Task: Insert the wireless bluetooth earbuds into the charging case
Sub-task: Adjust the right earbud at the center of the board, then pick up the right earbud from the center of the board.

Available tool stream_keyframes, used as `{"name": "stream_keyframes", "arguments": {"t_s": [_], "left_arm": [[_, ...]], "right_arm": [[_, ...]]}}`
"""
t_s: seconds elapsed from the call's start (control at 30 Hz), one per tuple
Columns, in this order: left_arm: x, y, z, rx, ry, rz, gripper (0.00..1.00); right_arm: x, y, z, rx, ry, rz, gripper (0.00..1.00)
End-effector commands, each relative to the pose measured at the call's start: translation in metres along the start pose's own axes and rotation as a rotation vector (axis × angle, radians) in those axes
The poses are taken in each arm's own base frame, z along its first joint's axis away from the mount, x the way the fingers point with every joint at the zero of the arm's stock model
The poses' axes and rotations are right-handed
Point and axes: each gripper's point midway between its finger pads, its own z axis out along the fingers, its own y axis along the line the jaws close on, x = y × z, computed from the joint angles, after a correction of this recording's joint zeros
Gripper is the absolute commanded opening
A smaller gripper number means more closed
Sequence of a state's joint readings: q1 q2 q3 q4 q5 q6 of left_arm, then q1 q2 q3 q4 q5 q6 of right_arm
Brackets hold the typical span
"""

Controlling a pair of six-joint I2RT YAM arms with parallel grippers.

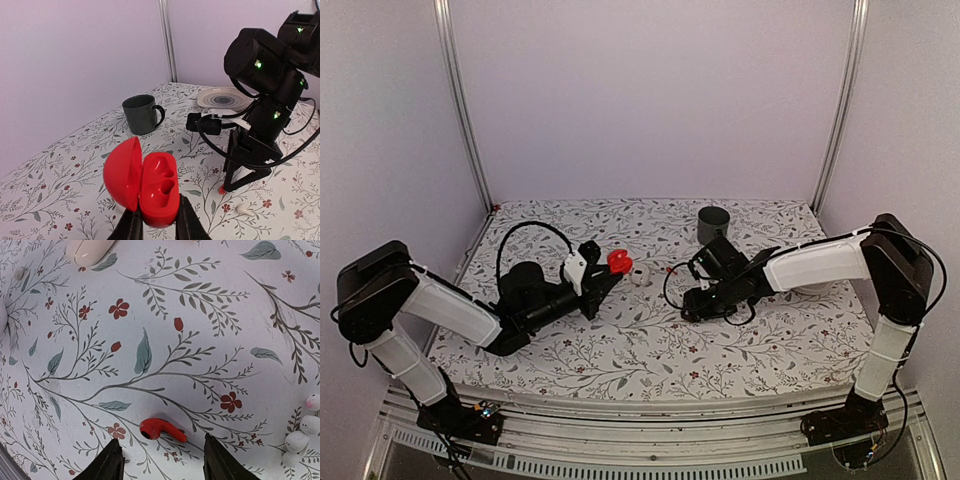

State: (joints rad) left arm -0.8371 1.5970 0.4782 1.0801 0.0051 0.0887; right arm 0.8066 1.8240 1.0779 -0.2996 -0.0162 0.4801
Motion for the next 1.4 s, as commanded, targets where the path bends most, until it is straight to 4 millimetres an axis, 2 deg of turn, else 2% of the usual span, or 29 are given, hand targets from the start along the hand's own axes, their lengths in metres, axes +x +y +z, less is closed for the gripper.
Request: {"name": "stream_keyframes", "arguments": {"t_s": [0.0, 0.27, 0.43, 0.7, 0.77, 1.0, 1.23, 1.37], "left_arm": [[-0.015, 0.006, -0.002, -0.009, -0.046, -0.007, 0.0], [-0.019, 0.007, -0.006, -0.011, -0.055, -0.002, 0.0], [-0.022, 0.009, -0.009, -0.02, -0.063, 0.002, 0.0], [-0.023, 0.011, -0.01, -0.025, -0.071, 0.005, 0.0], [-0.023, 0.012, -0.01, -0.026, -0.071, 0.007, 0.0], [-0.024, 0.013, -0.013, -0.028, -0.074, 0.008, 0.0], [-0.026, 0.015, -0.014, -0.034, -0.08, 0.008, 0.0], [-0.026, 0.015, -0.015, -0.033, -0.083, 0.009, 0.0]], "right_arm": [[-0.022, 0.023, -0.005, -0.147, -0.093, -0.056, 0.59], [-0.008, 0.016, 0.018, -0.142, -0.038, -0.057, 0.64], [0.006, 0.021, 0.01, -0.148, -0.002, -0.038, 0.63], [0.012, 0.049, 0.0, -0.198, 0.029, -0.047, 0.6], [0.012, 0.046, 0.002, -0.174, 0.036, -0.037, 0.59], [0.003, 0.007, 0.003, -0.009, 0.06, 0.079, 0.47], [-0.01, 0.011, 0.004, 0.057, 0.099, 0.127, 0.34], [-0.008, 0.014, 0.007, 0.079, 0.121, 0.144, 0.33]]}}
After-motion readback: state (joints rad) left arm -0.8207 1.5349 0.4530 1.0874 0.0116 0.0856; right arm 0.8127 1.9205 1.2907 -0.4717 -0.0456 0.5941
